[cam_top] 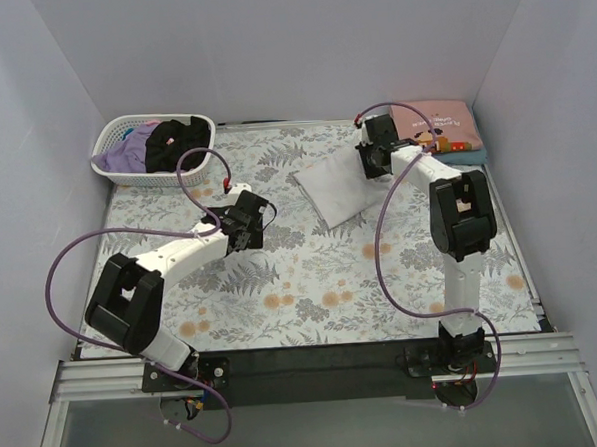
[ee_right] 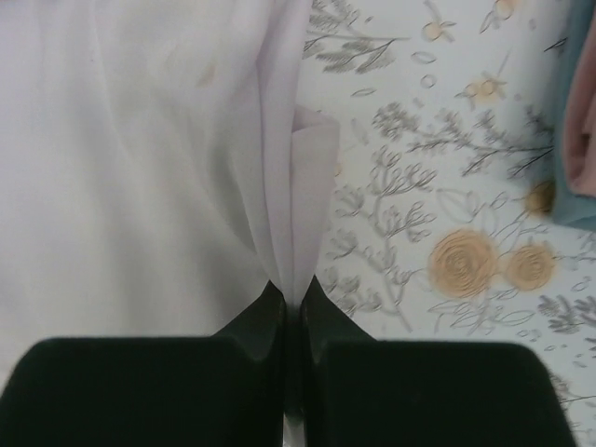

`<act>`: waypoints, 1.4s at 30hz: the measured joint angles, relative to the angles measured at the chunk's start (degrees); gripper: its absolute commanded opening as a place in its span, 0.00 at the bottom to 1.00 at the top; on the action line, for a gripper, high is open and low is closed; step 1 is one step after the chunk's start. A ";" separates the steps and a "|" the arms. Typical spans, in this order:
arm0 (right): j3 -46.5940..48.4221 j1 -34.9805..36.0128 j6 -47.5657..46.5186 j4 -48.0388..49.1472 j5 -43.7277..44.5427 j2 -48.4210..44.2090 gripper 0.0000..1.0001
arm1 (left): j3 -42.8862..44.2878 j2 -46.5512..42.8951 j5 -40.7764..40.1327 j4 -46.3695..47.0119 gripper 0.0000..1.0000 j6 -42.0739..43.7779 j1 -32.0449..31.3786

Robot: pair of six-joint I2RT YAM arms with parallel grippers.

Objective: Fold and stack the t-shirts
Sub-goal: Neatly place the folded tshirt to the corner

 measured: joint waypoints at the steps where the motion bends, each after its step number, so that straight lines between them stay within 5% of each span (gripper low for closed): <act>1: 2.64 -0.37 -1.18 -1.07 1.38 1.95 0.01 | -0.33 0.35 -0.42 -0.68 0.82 -0.15 0.04; 15: 27.63 -8.63 -9.86 -5.64 10.05 14.19 0.01 | -0.04 6.49 -5.75 -0.76 0.81 -1.31 0.24; 42: 30.69 -20.37 -17.38 10.19 6.05 15.19 0.01 | 1.77 11.28 -7.69 -0.76 0.80 -1.42 0.24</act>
